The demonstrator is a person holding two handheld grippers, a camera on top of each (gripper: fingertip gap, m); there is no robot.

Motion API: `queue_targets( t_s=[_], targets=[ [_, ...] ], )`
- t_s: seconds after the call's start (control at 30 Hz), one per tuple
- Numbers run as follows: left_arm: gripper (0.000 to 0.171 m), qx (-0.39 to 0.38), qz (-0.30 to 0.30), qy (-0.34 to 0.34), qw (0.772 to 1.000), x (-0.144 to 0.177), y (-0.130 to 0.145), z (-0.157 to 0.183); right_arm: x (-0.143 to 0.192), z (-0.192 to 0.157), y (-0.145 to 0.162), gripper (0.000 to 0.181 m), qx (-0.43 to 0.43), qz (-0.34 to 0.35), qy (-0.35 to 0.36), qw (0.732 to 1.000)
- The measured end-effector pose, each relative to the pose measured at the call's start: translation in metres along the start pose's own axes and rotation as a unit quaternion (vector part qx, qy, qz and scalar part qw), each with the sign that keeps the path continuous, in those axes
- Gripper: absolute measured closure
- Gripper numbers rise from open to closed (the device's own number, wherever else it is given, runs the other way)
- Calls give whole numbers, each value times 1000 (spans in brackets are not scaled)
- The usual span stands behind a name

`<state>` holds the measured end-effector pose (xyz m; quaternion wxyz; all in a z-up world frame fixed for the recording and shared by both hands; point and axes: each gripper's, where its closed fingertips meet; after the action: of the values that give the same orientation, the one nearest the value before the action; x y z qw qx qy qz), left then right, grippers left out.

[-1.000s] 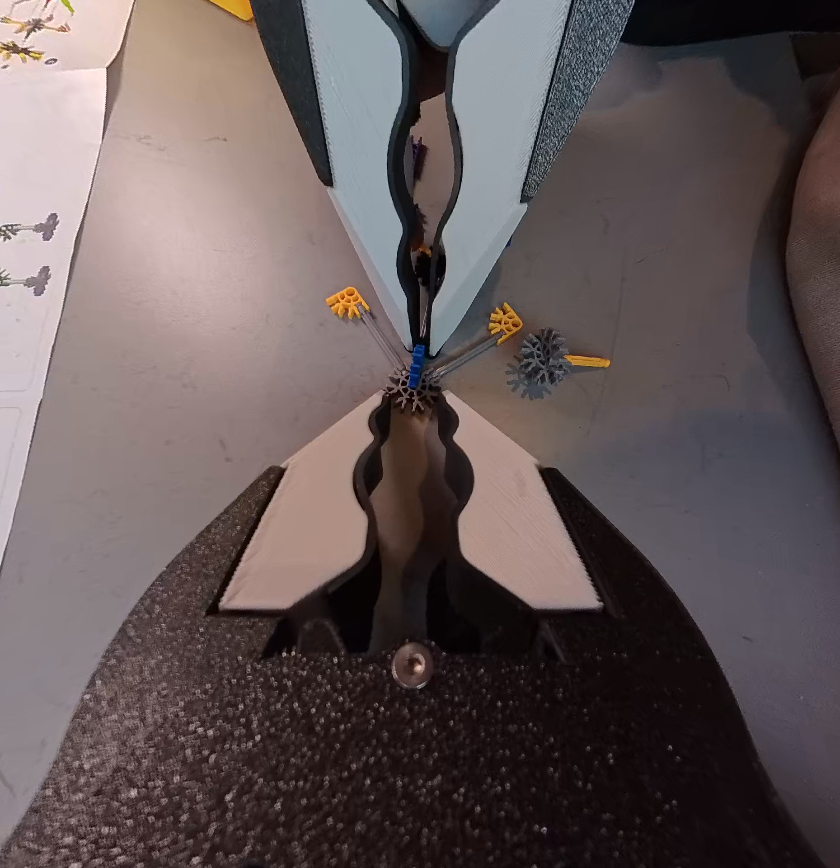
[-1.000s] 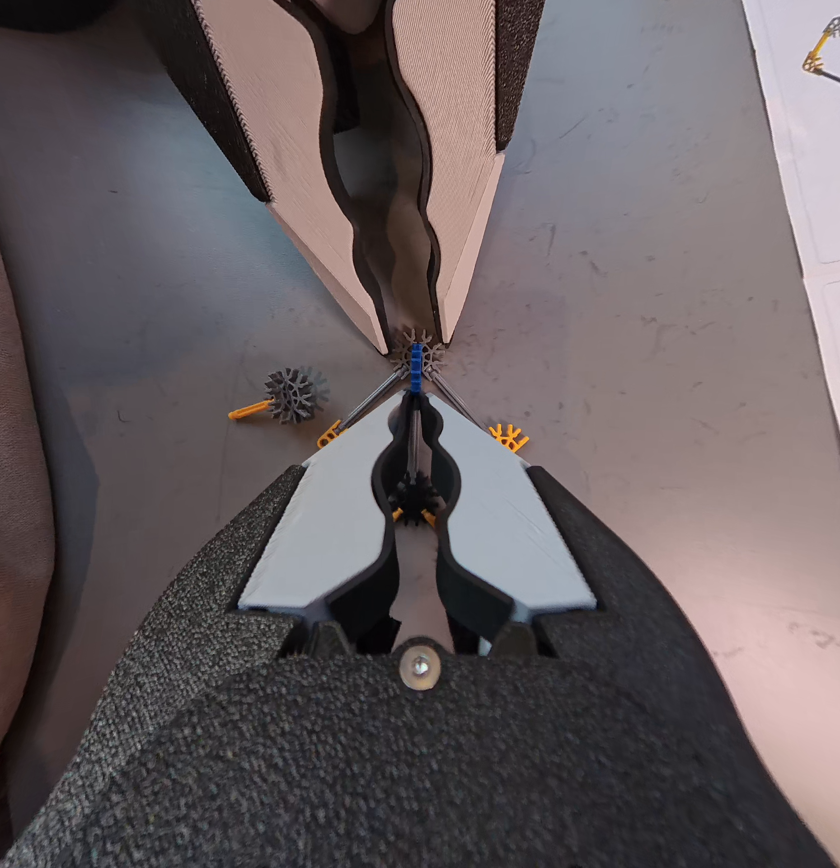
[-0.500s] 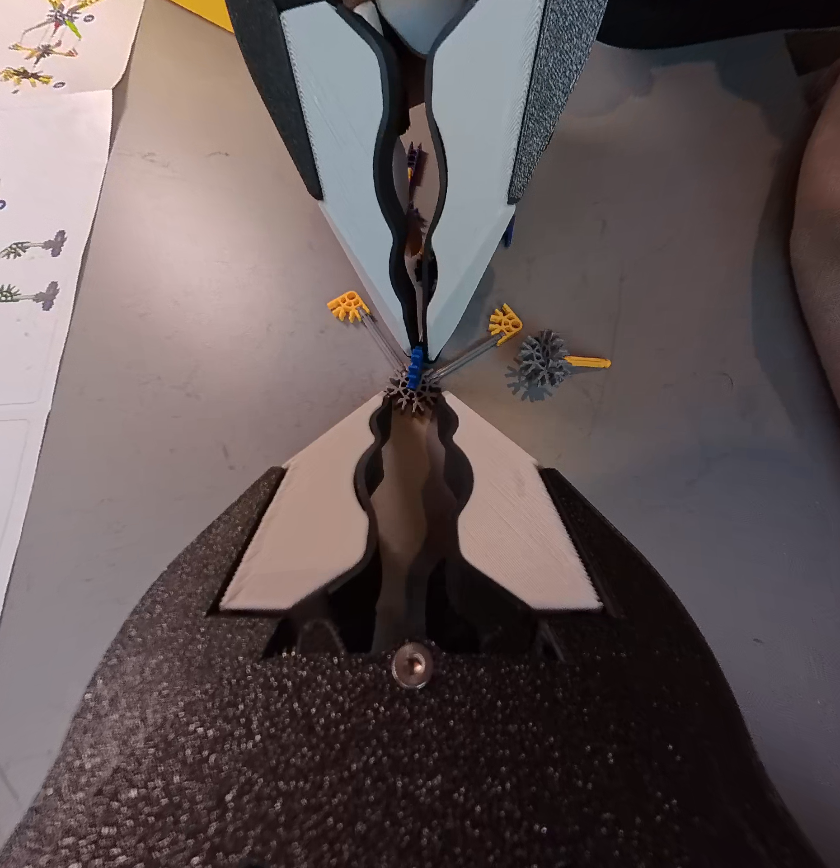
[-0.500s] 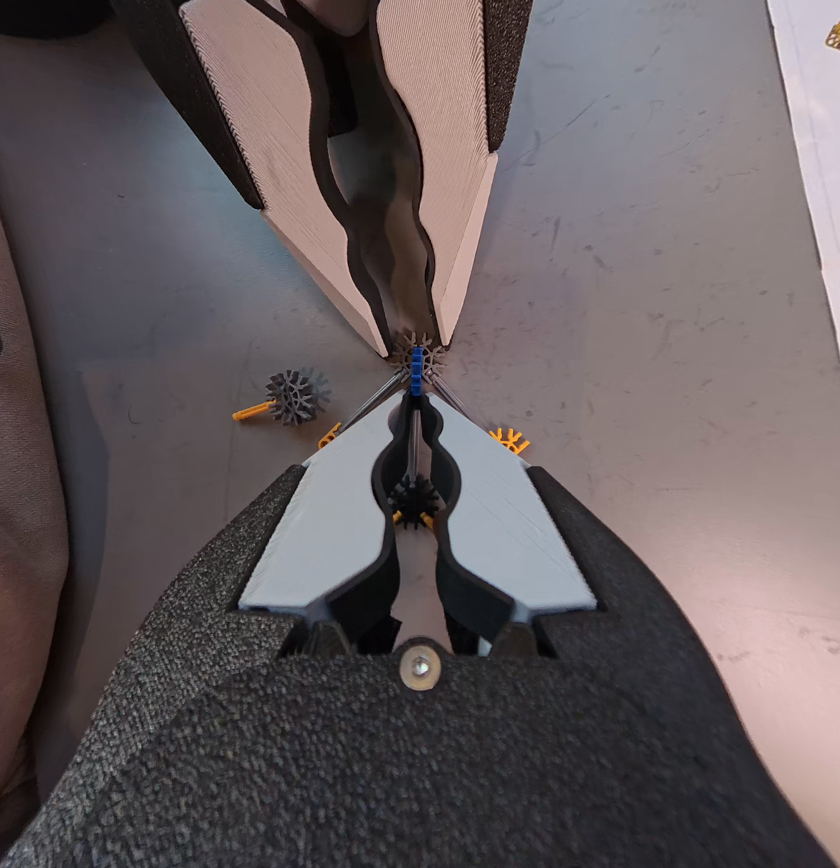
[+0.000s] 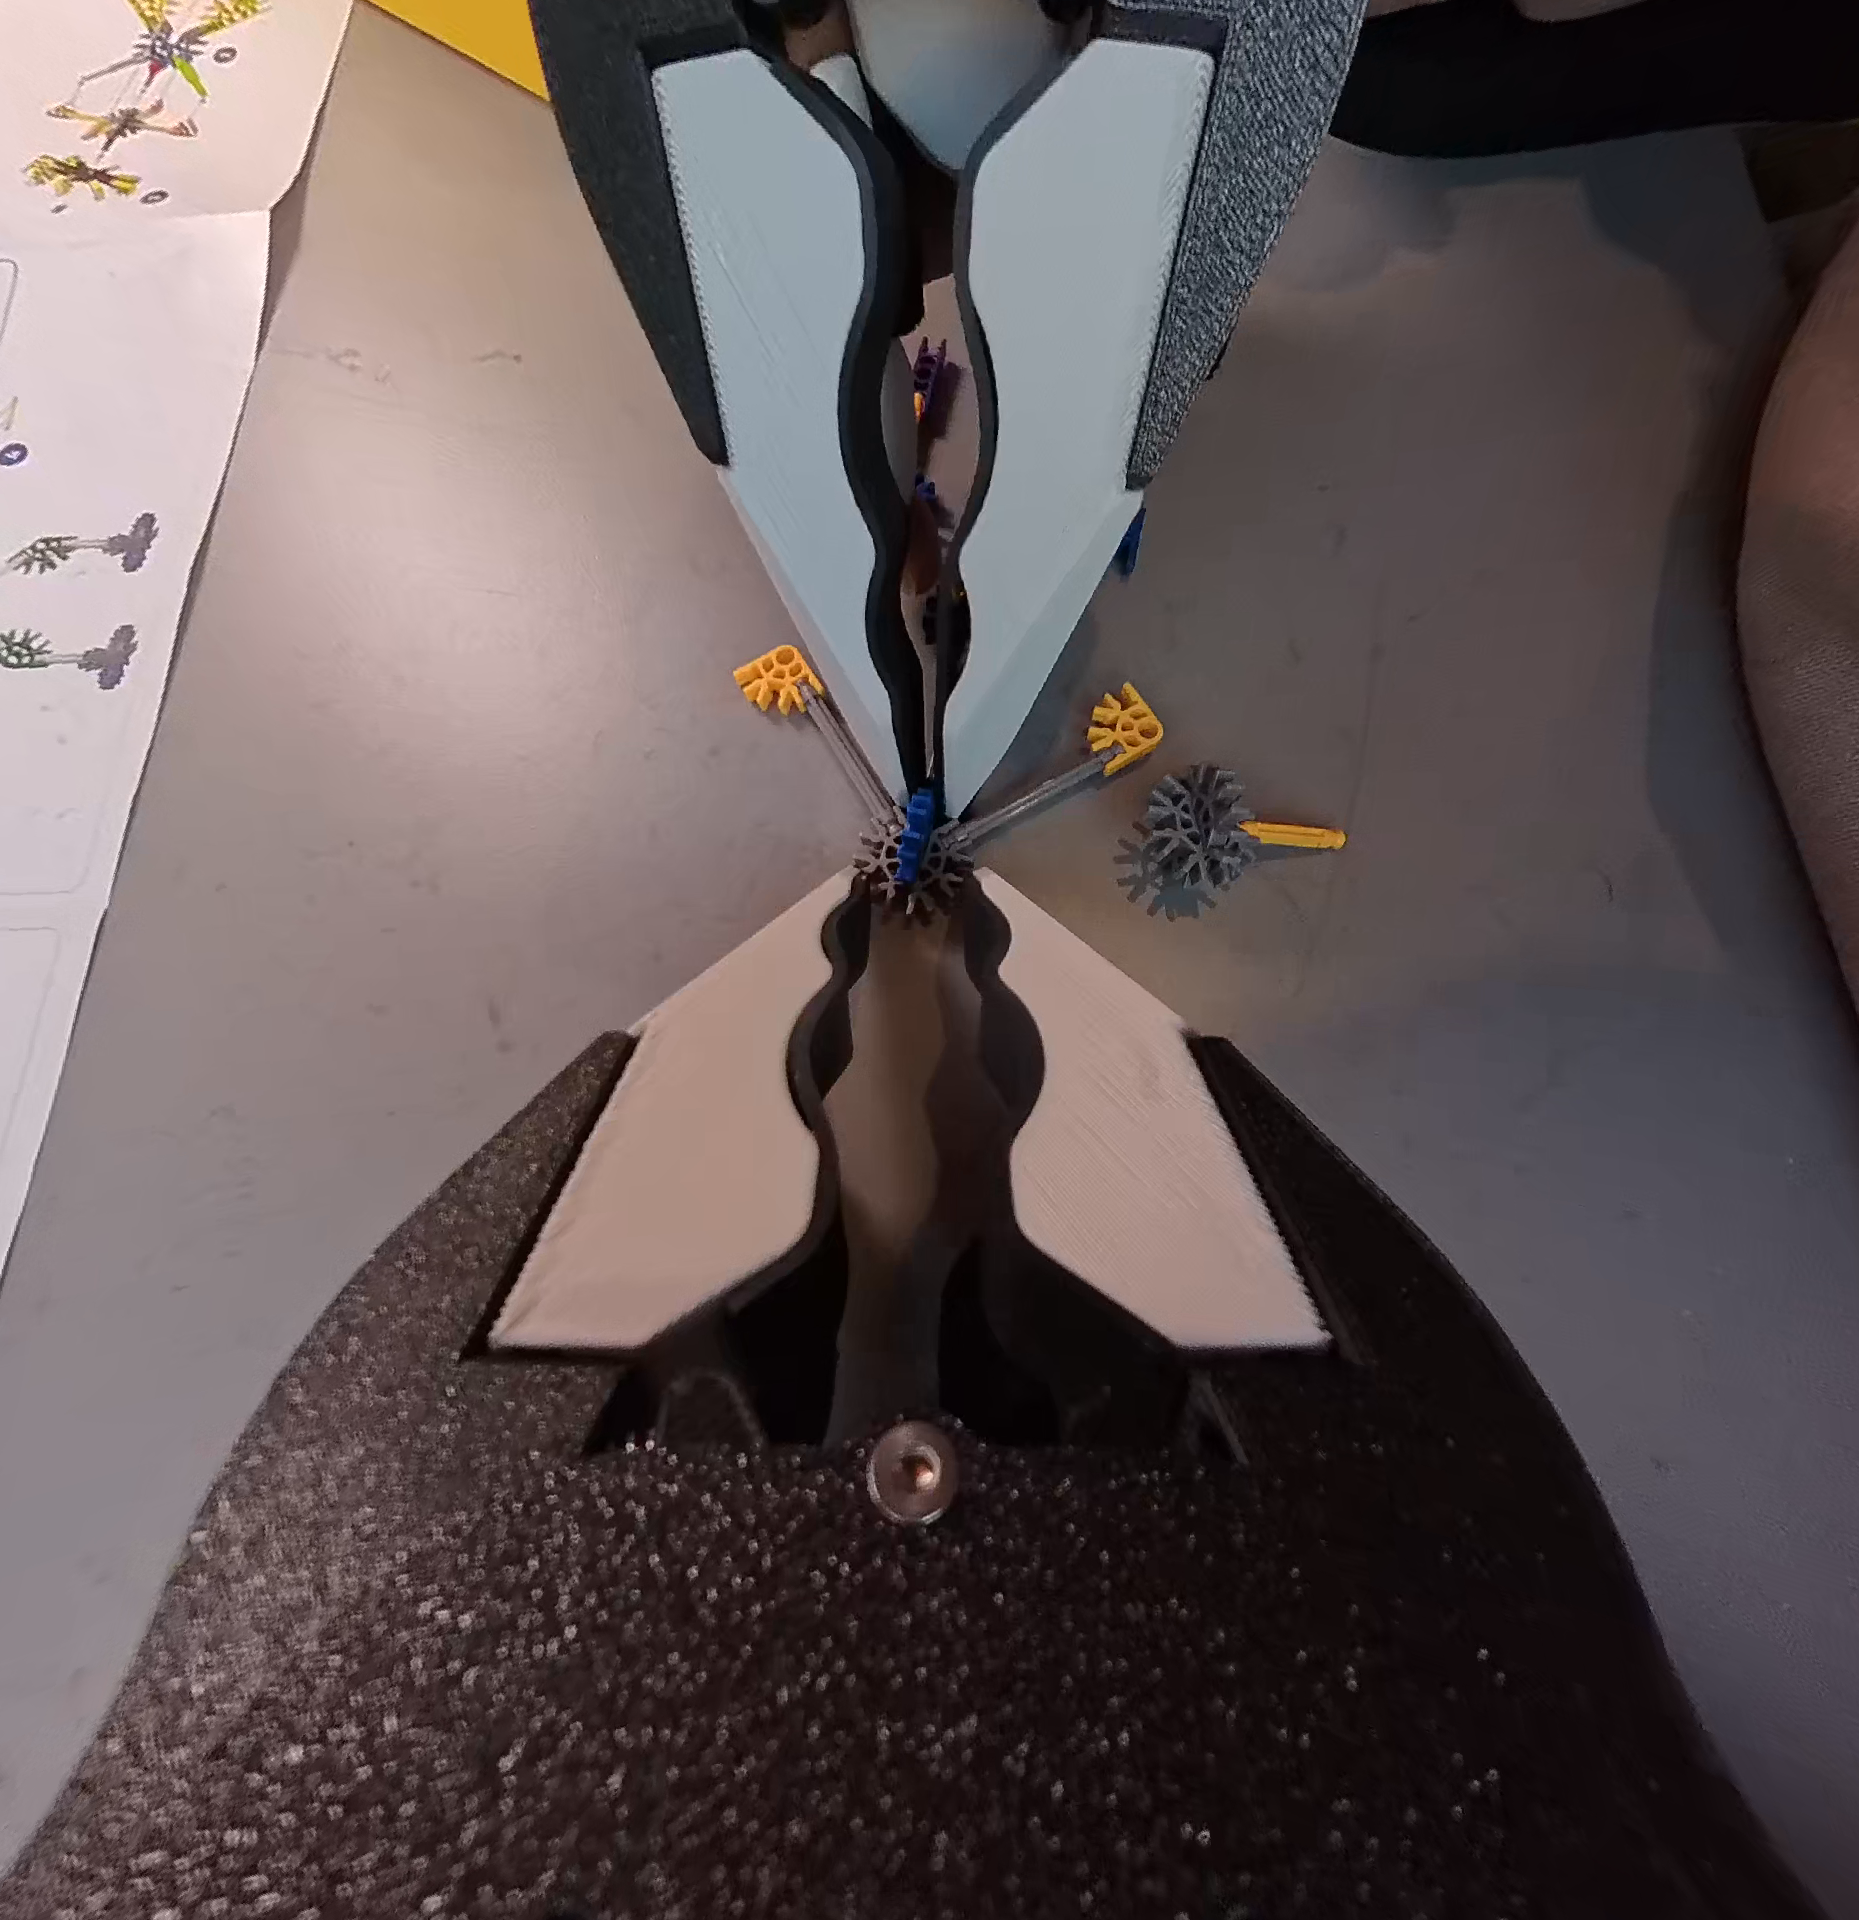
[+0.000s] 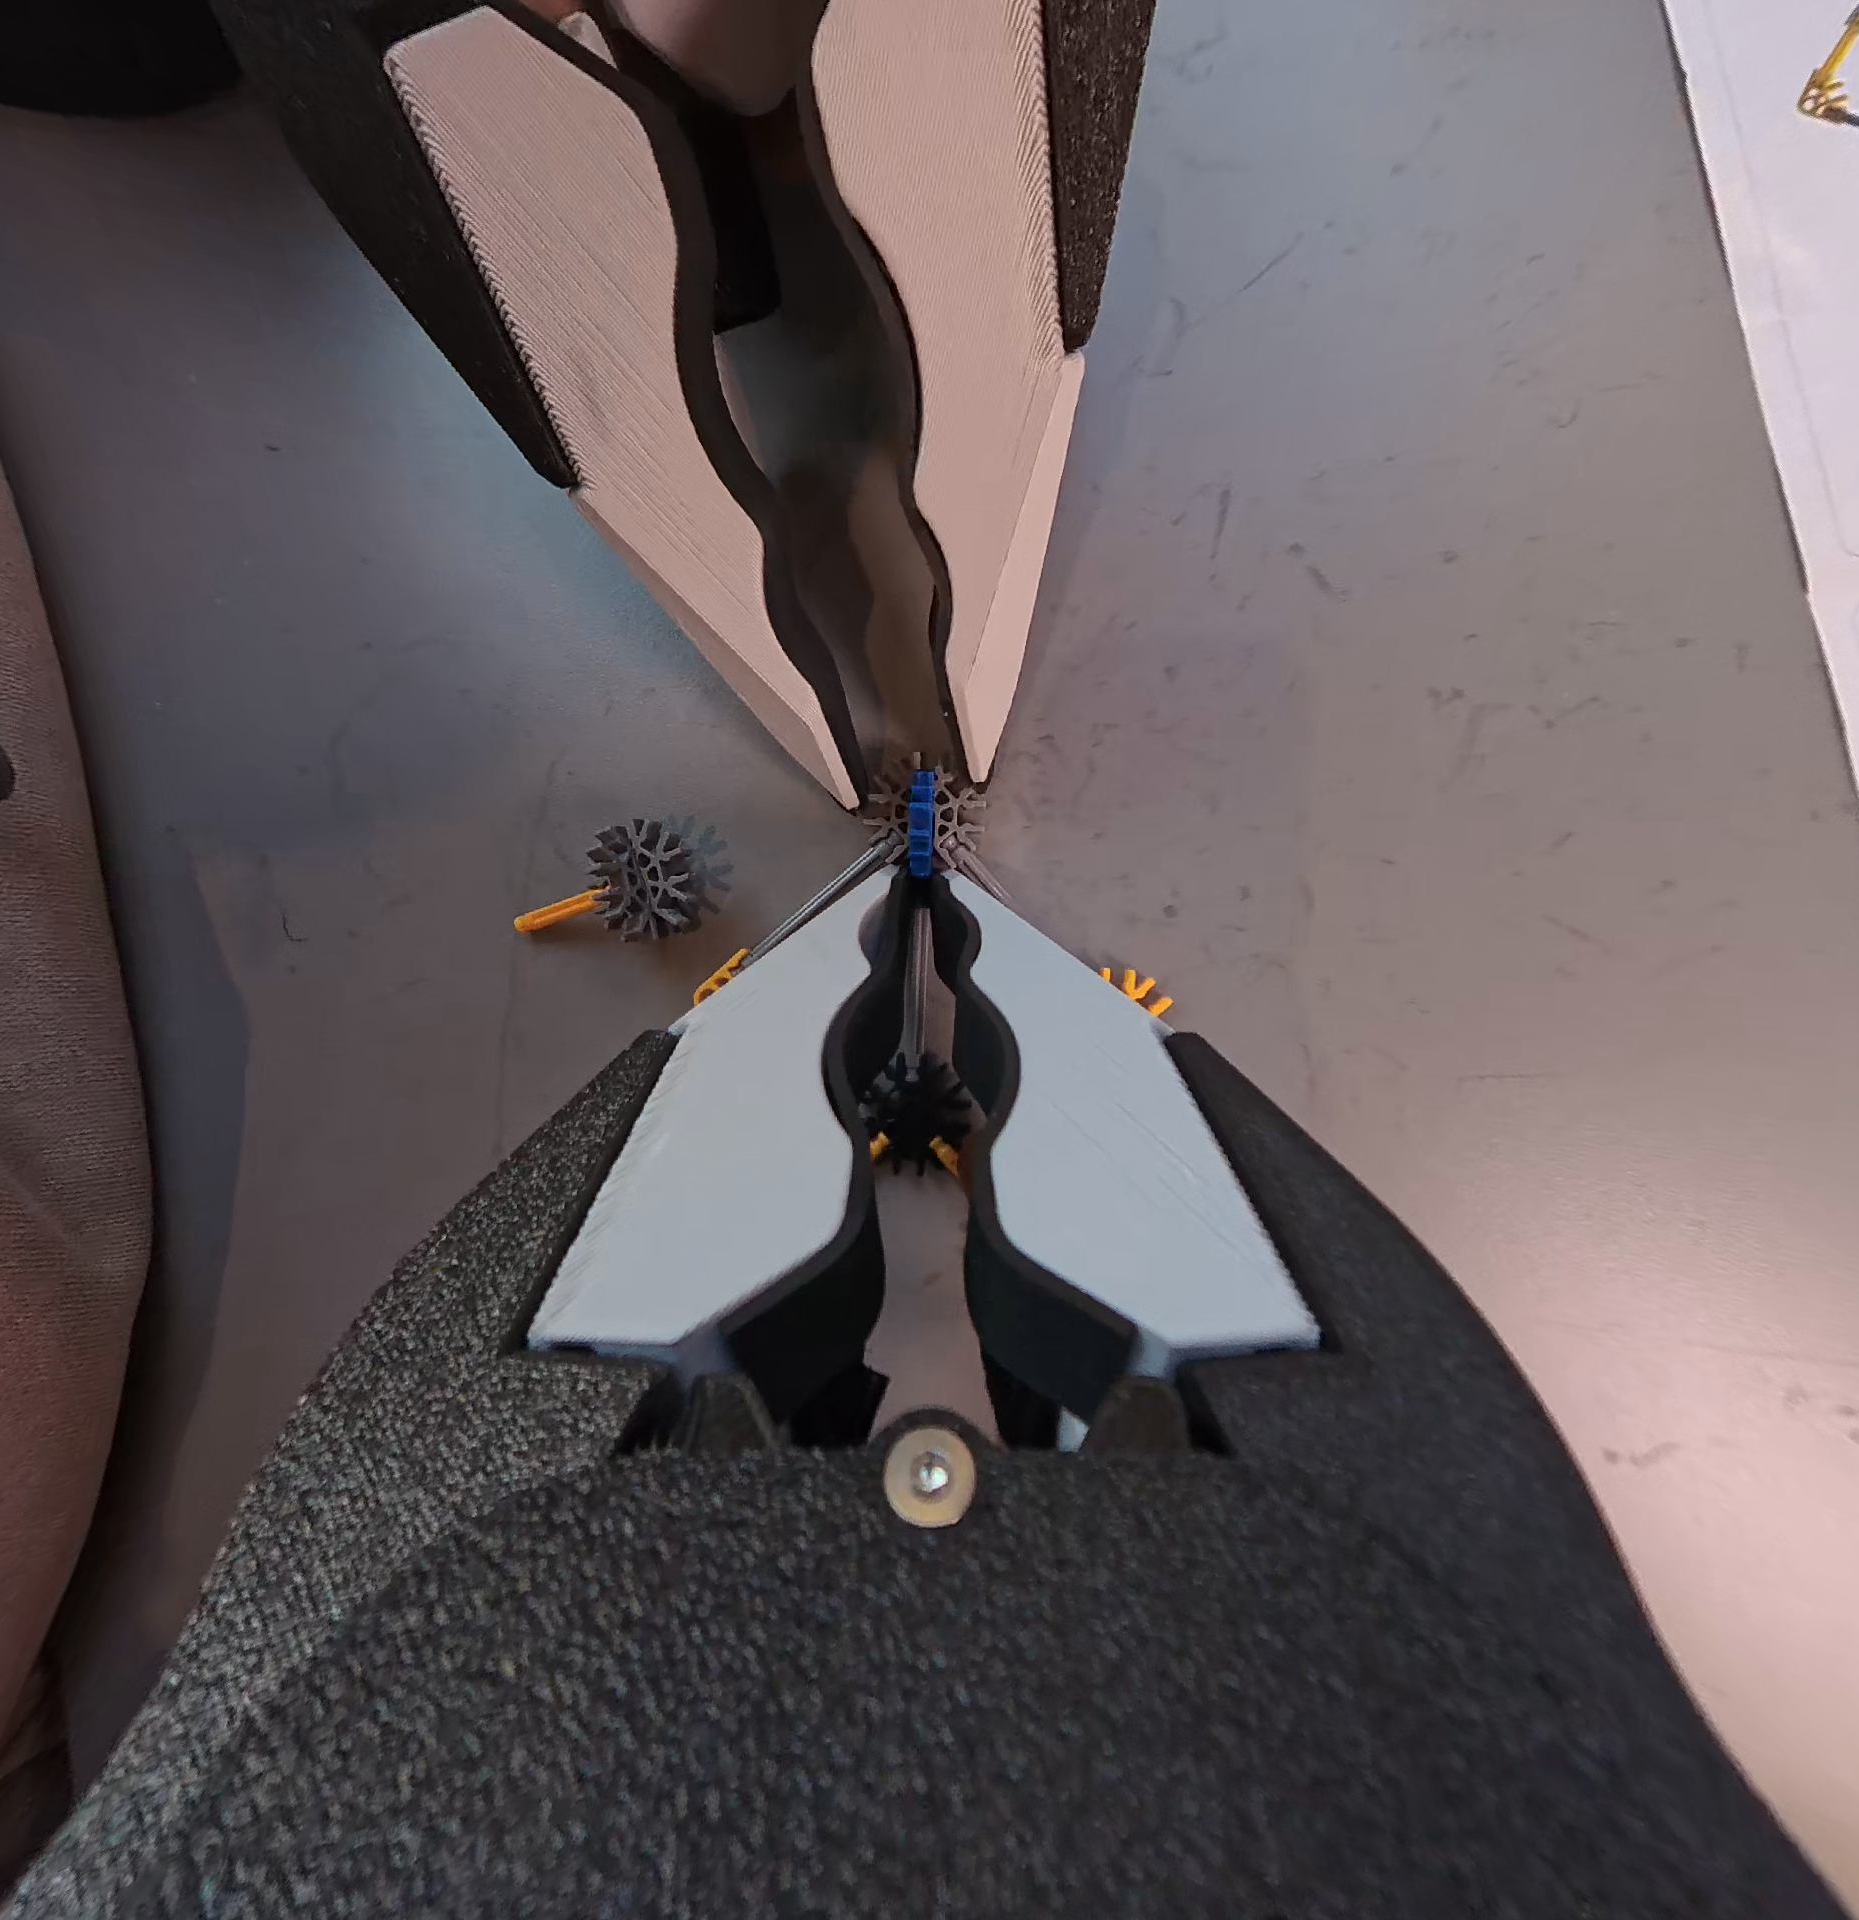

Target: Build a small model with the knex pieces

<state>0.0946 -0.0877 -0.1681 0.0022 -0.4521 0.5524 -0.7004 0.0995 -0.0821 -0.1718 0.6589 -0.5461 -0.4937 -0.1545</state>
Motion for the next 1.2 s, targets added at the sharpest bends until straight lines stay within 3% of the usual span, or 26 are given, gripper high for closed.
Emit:
queue_targets(
  t_s=[0.63,0.77,1.2],
  targets=[
    [154,7,-18,-17,1000,-2,-1,2,11,1,5,178,22,-15,20,999],
    [154,11,-14,-14,1000,-3,-2,3,14,0,18,178,32,-47,18,998],
    [156,29,-6,-26,999,-6,-7,3,12,0,17,181,10,-30,24,999]
  ],
)
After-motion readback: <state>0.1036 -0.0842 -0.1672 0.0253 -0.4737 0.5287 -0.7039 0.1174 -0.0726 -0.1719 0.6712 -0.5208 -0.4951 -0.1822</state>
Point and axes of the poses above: each gripper's, where its closed fingertips meet, x back along the fingers, y out of its underside, z = x × y across the jaws, and after that the axes turned 1 degree about z, right-handed
